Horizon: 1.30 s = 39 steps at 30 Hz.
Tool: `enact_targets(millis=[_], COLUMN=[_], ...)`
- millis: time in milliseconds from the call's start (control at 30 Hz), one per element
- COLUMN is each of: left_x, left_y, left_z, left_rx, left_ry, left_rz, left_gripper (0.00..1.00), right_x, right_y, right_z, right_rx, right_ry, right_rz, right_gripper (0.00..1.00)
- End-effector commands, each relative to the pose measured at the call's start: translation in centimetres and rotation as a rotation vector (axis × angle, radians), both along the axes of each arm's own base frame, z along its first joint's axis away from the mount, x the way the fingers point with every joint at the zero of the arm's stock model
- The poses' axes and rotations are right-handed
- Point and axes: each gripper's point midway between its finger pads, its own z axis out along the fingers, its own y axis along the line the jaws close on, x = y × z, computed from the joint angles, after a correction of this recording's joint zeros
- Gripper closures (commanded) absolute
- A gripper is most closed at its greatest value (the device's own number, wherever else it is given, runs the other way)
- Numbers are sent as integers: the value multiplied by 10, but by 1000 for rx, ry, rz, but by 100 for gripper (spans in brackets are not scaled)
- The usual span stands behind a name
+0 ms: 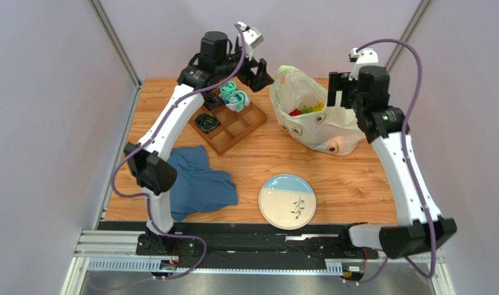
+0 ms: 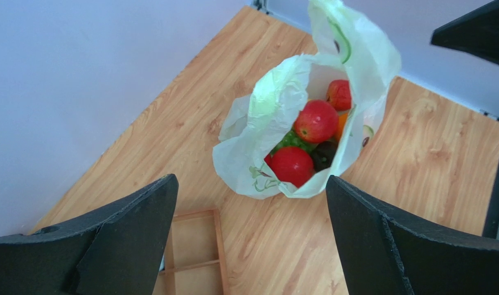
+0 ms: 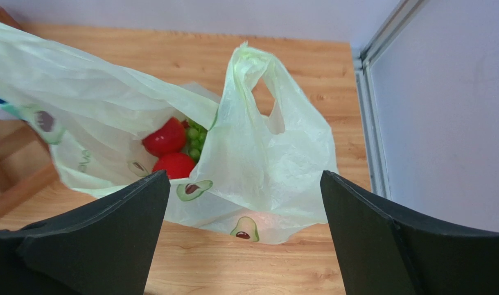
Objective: Take the fake fruits out of the plastic bag
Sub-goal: Adjust the plastic bag at the center of the board.
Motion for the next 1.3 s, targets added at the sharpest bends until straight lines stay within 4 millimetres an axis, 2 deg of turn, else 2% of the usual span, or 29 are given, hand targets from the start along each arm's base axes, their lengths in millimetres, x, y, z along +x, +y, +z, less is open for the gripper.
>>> enact_targets(millis=[0,33,100,167,233,300,400,467,500,533,567,633,667,733,767,800,867,900,933,967,1000,1033,1067,1100,1133,1167,1200,1233,1267], left_x=[23,27,34,40,46,46,50,51,52,54,59,73,84,95,97,96,84,79,68,59,51,37,26,17,0,-10,-20,-37,-50], left_y=[-29,-36,-52,-63,-68,-75,-81,-82,-81,-80,-76,-67,-56,-44,-34,-30,-22,-20,-16,-16,-16,-12,-12,-10,-5,-3,0,5,5], left_z=[-6,-7,-12,-18,-18,-19,-16,-15,-14,-10,-2,17,37,62,79,89,112,116,117,115,108,97,88,79,55,43,30,6,-5], left_rx=[28,19,3,-9,-28,-48,-72,-77,-74,-74,-72,-88,-111,-139,-153,-163,-189,-192,-183,-180,-171,-168,-166,-158,-146,-141,-134,-120,-117], left_ry=[-63,-72,-75,-77,-83,-81,-96,-104,-113,-132,-169,-247,-301,-384,-427,-454,-486,-480,-442,-411,-364,-291,-243,-208,-110,-68,-24,57,100], left_rz=[-28,-35,-55,-60,-58,-84,-97,-99,-95,-85,-62,-7,40,91,123,128,113,107,100,75,60,51,27,16,12,3,-2,-6,-32], left_gripper=[1,1,1,1,1,1,11,36,51,96,100,100,100,100,100,100,100,100,100,100,100,100,100,100,100,100,100,100,100], right_x=[37,51,66,88,101,119,142,152,160,164,170,183,187,199,198,199,190,187,165,157,157,144,113,107,94,60,48,36,10], right_y=[-8,-7,-7,-11,-17,-24,-29,-30,-24,-22,-19,-9,-9,-5,-7,-6,-12,-9,-12,-16,-13,-14,-18,-17,-19,-22,-33,-35,-56], right_z=[-15,-29,-28,-40,-39,-55,-63,-57,-65,-62,-47,-40,-9,11,52,65,109,111,137,147,111,108,127,67,51,56,37,-32,-34], right_rx=[18,12,10,-14,-25,-40,-49,-37,-19,1,13,23,29,28,27,27,10,-1,-18,-57,-68,-83,-143,-170,-222,-270,-333,-341,-359], right_ry=[38,76,70,80,70,95,94,77,94,87,54,38,-29,-81,-177,-211,-330,-341,-396,-434,-355,-352,-400,-277,-250,-284,-252,-119,-124], right_rz=[-53,-55,-49,-63,-89,-111,-124,-101,-65,-47,-27,25,31,48,52,65,73,107,112,120,155,167,173,202,223,221,200,219,163], right_gripper=[0,0,0,0,0,1,3,24,34,60,73,100,100,100,100,100,100,100,100,100,100,100,100,100,100,100,100,100,100])
